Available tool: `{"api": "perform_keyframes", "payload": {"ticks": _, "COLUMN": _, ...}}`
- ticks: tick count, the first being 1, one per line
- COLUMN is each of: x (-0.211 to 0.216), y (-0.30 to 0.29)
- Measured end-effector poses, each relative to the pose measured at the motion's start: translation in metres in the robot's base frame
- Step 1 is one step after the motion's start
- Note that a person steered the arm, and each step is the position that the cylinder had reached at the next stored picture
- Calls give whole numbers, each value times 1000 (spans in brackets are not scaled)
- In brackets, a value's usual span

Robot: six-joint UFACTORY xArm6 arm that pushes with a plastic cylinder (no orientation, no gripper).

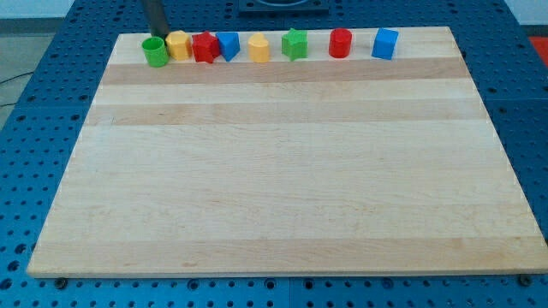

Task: Push the green circle towards left center of the board

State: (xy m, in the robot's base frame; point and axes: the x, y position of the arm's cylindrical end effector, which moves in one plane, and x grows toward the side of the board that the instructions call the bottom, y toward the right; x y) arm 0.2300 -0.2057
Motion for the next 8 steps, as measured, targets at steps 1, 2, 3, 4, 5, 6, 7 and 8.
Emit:
{"api": "perform_keyframes", "payload": {"ticks": 1, "x": 48, "y": 0}}
{"api": "perform_keyframes", "payload": {"ticks": 2, "x": 59, "y": -5}}
{"api": "perform_keyframes", "payload": {"ticks": 3, "x": 57, "y": -12}}
{"api": "perform_keyframes", "payload": {"ticks": 4, "x": 52, "y": -21}}
{"api": "perform_keyframes", "payload": {"ticks": 5, "x": 34, "y": -36}}
{"api": "perform_keyframes", "payload": {"ticks": 6, "x": 63, "y": -41}}
{"api": "perform_keyframes", "payload": {"ticks": 7, "x": 108, "y": 15}}
{"api": "perform_keyframes", "payload": {"ticks": 8, "x": 73, "y": -12}}
